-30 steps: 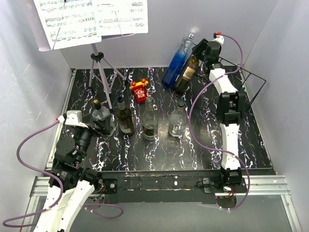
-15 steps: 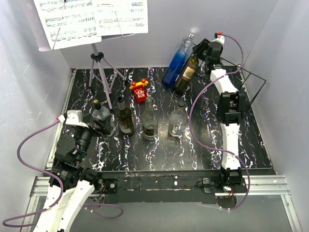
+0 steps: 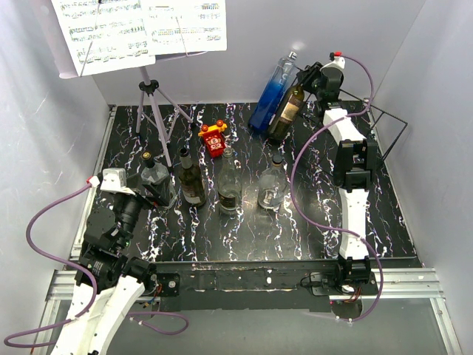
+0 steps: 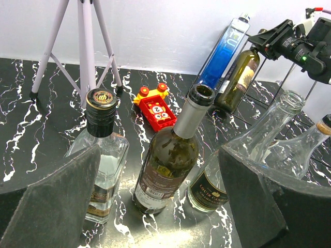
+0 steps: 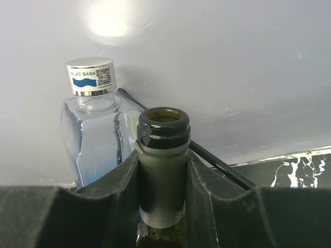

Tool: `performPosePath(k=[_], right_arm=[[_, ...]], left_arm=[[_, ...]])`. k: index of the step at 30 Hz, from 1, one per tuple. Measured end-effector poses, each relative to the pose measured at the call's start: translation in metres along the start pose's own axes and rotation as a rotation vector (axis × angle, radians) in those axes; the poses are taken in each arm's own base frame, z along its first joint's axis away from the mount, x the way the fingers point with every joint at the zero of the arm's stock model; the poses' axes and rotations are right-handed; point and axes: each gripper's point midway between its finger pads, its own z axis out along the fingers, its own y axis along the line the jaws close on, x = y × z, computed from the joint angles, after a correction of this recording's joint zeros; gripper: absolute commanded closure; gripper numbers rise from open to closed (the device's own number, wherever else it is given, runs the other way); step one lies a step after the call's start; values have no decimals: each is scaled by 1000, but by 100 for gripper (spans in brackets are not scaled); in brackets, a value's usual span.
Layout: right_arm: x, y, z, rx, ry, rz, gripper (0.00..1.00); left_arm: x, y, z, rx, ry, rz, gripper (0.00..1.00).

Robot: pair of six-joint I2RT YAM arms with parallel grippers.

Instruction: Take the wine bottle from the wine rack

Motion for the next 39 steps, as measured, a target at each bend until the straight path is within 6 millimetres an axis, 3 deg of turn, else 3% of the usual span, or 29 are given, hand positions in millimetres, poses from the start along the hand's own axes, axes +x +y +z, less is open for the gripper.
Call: performPosePath(k=[4, 16, 25, 32, 39], right_arm=[[-4, 7, -4, -53, -33, -7, 99], [-15, 55, -26, -214, -60, -147, 99], [-40, 100, -51, -303, -112, -246, 99], [-65, 119, -68, -341, -165, -281, 99], [-76, 129, -96, -363, -185, -346, 99]], left_arm=[[0, 0, 0, 0, 0, 0, 2], [0, 0, 0, 0, 0, 0, 2], [0, 0, 0, 1, 0, 0, 2], [0, -1, 0, 4, 1, 0, 2], [2, 0, 2, 2, 9, 1, 2]])
